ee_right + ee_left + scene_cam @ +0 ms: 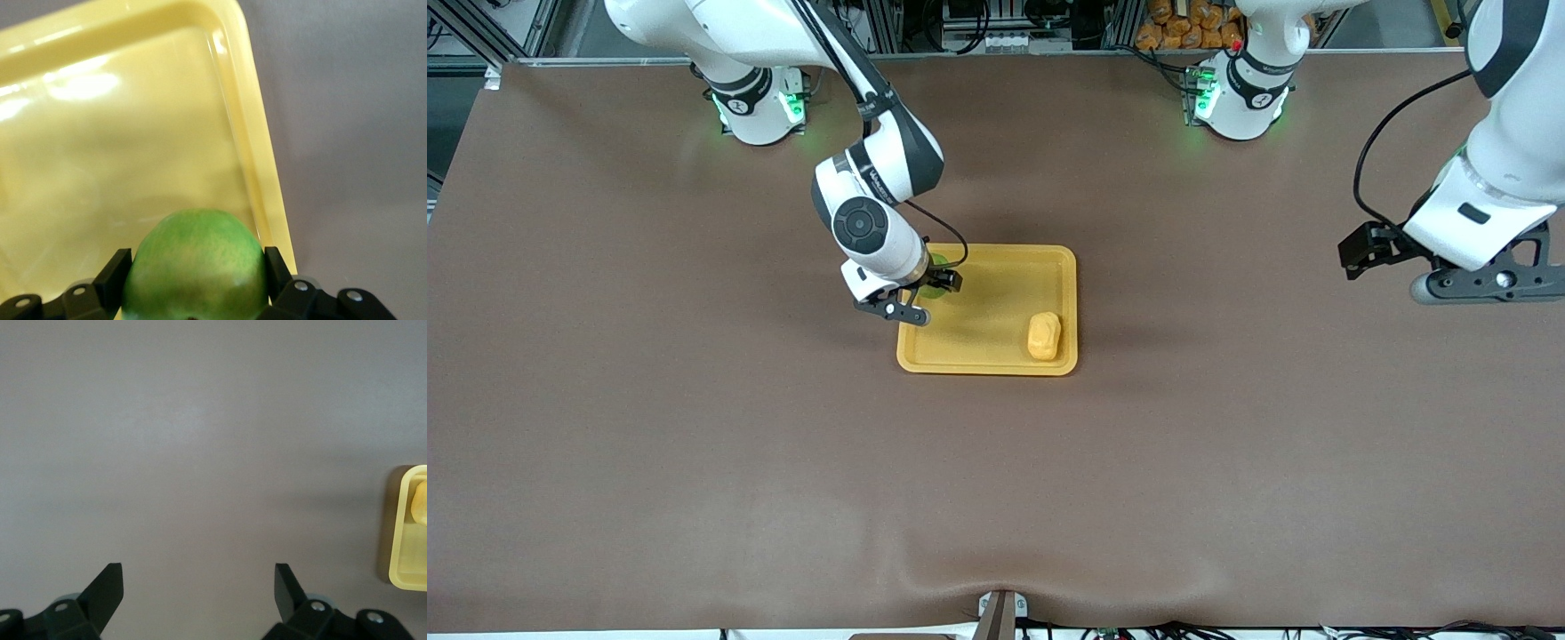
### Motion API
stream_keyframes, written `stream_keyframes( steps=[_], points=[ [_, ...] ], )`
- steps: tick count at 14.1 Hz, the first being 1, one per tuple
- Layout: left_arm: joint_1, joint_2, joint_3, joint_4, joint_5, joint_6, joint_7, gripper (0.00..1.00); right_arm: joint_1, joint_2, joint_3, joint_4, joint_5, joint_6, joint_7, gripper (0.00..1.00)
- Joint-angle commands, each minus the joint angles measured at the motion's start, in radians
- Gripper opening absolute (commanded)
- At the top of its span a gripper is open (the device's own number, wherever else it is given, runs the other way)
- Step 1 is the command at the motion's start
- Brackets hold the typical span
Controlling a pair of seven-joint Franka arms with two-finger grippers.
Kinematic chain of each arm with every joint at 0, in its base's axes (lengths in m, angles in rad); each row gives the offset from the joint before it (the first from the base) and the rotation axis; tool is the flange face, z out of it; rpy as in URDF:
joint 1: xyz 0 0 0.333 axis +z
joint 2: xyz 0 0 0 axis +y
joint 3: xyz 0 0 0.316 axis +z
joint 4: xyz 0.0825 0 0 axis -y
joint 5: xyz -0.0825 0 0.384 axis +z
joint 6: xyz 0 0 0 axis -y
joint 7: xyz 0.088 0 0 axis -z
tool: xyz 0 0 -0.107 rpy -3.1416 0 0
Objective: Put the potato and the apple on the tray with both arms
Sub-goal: 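Move the green apple over the tray with the right gripper, then lower the apple onto the tray and open the right gripper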
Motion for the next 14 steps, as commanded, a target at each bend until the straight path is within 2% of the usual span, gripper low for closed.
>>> stream_keyframes(
  steps=[1, 8, 9, 10, 11, 14],
  points=[
    [0.014, -0.041, -0.005, -0.010, -0.022, -0.026, 0.022, 1.00, 0.004, 0.078, -0.007, 0.087, 0.025, 0.005, 0.012, 0.00],
    [0.030, -0.055, -0.005, -0.007, -0.048, -0.033, 0.022, 1.00, 0.000, 0.118, -0.007, 0.098, 0.026, 0.033, 0.012, 0.00],
    [0.030, -0.056, -0.005, -0.008, -0.048, -0.033, 0.022, 1.00, 0.002, 0.132, -0.007, 0.101, 0.028, 0.047, 0.013, 0.08],
    [0.031, -0.062, -0.005, -0.007, -0.048, -0.044, 0.022, 1.00, 0.002, 0.138, -0.007, 0.103, 0.028, 0.059, 0.014, 0.44],
    [0.031, -0.066, -0.005, -0.007, -0.049, -0.046, 0.022, 1.00, 0.005, 0.141, -0.007, 0.104, 0.034, 0.060, 0.023, 0.99],
    [0.028, -0.079, 0.021, -0.008, -0.083, -0.049, 0.022, 1.00, 0.002, 0.137, -0.007, 0.140, 0.038, 0.029, 0.038, 1.00]
  ],
)
